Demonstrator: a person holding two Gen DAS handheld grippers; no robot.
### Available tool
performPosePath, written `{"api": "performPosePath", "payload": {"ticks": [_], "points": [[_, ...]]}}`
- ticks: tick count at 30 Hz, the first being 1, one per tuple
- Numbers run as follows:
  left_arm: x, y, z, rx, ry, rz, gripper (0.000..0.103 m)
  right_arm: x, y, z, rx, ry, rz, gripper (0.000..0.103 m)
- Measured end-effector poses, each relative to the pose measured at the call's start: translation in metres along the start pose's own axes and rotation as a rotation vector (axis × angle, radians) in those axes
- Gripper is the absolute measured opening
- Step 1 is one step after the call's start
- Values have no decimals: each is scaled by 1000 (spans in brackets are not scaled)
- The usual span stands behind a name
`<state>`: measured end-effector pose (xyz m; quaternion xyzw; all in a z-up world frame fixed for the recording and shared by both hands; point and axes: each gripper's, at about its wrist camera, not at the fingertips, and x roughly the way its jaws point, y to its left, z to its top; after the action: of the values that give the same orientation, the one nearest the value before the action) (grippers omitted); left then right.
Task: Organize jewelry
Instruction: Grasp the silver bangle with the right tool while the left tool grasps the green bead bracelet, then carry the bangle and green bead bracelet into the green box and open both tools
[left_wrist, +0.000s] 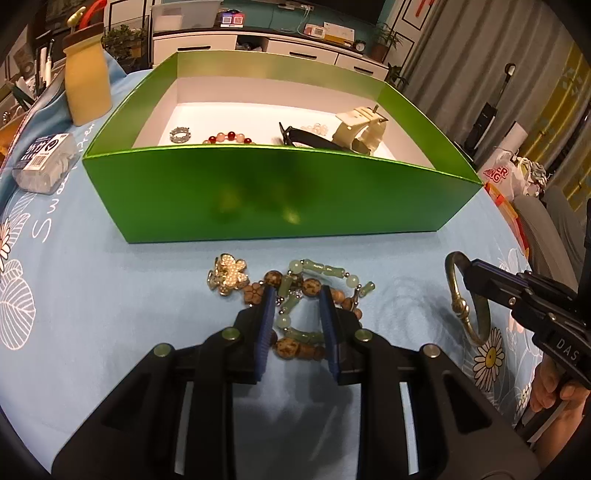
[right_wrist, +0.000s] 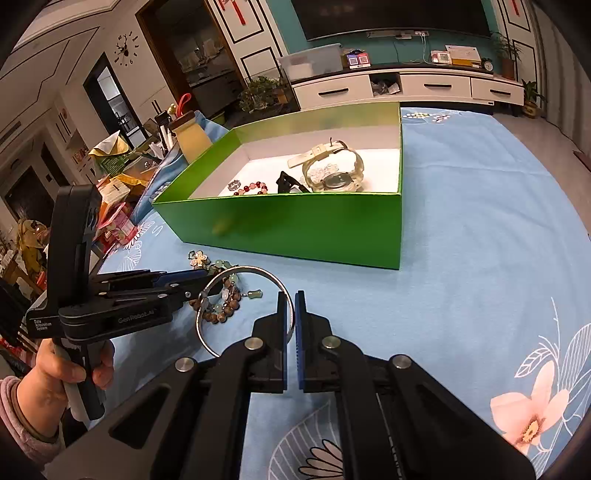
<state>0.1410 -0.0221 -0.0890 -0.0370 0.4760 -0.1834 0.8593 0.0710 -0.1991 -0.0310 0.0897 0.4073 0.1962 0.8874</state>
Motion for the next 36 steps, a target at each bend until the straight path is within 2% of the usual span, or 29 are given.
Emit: {"api": "performPosePath", "payload": {"ticks": [1, 6, 13, 16, 18, 22, 25, 29, 30, 31, 32, 36], "points": [[0, 1, 1, -5, 0, 6, 12, 0, 0, 0, -1, 0, 0, 3], [-3, 6, -1, -43, -12, 12, 5, -2, 3, 0, -4, -9, -5, 3], [-34, -3, -2, -34, -85, -13, 5, -12, 4, 0, -5, -26, -10, 3], [-55, -11, 1, -16, -125, -23, 5, -17, 6, 1, -9, -38, -10, 3], [-73, -12, 3, -7, -155, -33, 0, -22, 8, 3, -13, -49, -8, 3], [-104, -15, 11, -2, -225, -46, 0, -30, 11, 6, -19, -69, -6, 3], [-118, -16, 16, 6, -244, -51, 0, -34, 12, 7, -22, -80, -1, 3], [-105, -9, 18, -1, -180, -62, 2, -35, 12, 5, -18, -79, 5, 3], [-94, -7, 16, -10, -149, -56, 9, -36, 12, 4, -18, -77, 6, 3], [-84, -5, 13, -18, -121, -60, 24, -35, 12, 4, -16, -75, 7, 3], [-71, -1, 9, -37, -83, -59, 27, -35, 12, 4, -14, -74, 8, 3], [-38, 9, -2, -67, -19, -25, 28, -35, 11, 4, -12, -72, 9, 3]]}}
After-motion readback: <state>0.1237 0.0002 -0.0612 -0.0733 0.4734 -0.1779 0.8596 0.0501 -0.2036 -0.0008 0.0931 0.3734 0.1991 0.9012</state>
